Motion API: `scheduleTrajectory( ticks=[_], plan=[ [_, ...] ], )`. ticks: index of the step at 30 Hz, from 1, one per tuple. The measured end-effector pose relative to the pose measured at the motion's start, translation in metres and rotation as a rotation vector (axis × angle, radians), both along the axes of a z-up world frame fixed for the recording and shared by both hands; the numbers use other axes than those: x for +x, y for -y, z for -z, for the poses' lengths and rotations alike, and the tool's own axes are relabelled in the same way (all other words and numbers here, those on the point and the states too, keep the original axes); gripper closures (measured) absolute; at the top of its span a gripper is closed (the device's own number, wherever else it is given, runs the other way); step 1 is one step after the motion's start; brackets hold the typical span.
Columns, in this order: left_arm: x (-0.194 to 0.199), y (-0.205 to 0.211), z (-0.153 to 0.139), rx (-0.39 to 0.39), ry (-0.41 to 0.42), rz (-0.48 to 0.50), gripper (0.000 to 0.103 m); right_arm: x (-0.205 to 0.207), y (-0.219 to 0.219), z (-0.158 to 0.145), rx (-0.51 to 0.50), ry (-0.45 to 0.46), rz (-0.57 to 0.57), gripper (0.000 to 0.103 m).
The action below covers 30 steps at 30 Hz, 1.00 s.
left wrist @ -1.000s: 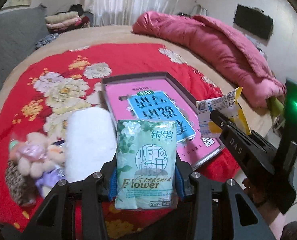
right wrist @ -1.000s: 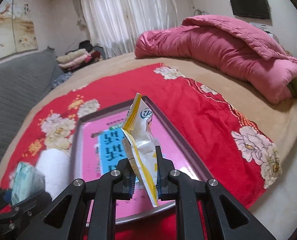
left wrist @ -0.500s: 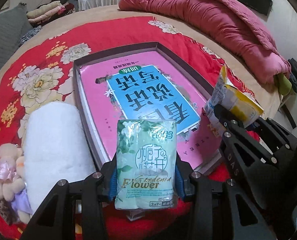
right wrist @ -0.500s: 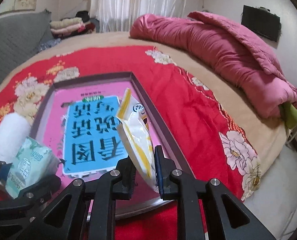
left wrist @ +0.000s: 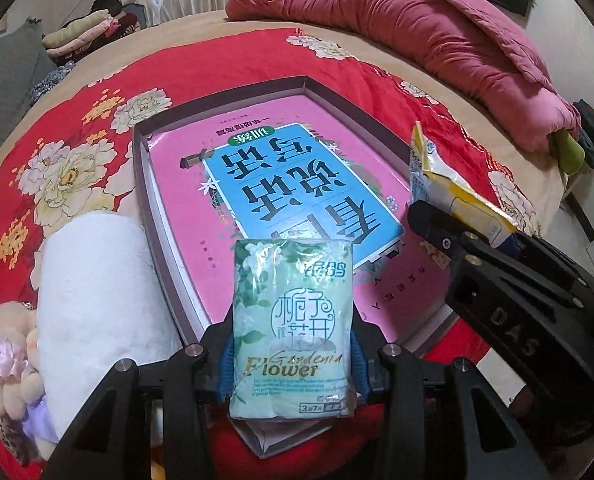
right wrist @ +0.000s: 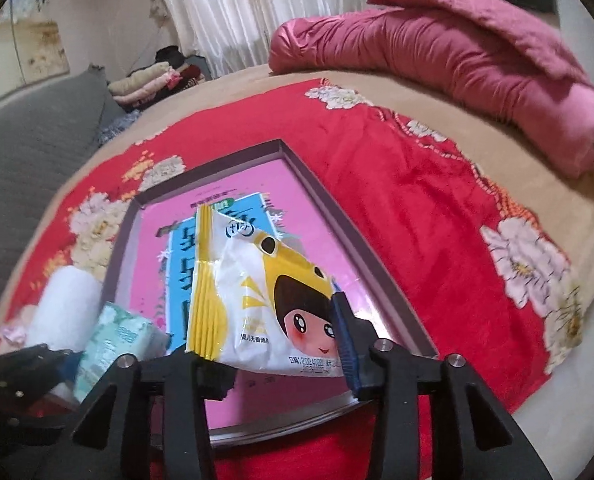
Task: Organize soft objects
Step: 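Lift and carry both packs over the pink book tray with both tools, then open the right tool onto the tray while the left releases the tissue pack beside it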
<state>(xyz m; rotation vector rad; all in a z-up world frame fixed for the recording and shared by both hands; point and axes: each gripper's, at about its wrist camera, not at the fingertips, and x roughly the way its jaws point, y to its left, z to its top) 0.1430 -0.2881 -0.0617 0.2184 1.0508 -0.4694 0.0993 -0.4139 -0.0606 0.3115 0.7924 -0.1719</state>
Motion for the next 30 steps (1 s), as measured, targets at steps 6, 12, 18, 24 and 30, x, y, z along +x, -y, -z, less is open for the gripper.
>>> scheduleTrajectory(
  ticks=[6, 12, 18, 24, 30],
  plan=[
    [-0.001, 0.000, 0.001, 0.009, 0.000, 0.006, 0.058, 0.002, -0.001, 0.001, 0.102, -0.016, -0.018, 0.043],
    [-0.002, 0.001, 0.003, 0.028, 0.002, 0.013, 0.057, 0.000, -0.002, 0.001, 0.206, -0.014, -0.035, 0.038],
    [-0.004, 0.003, 0.006, 0.057, 0.014, 0.023, 0.057, 0.003, -0.009, 0.005, 0.132, -0.067, -0.034, 0.030],
    [-0.004, 0.005, 0.007, 0.070, 0.014, 0.021, 0.057, -0.002, 0.002, 0.004, 0.100, -0.069, 0.034, 0.030],
    [-0.001, 0.009, 0.010, 0.085, -0.003, 0.019, 0.057, 0.002, -0.001, 0.009, -0.060, -0.149, 0.062, 0.029]
  ],
)
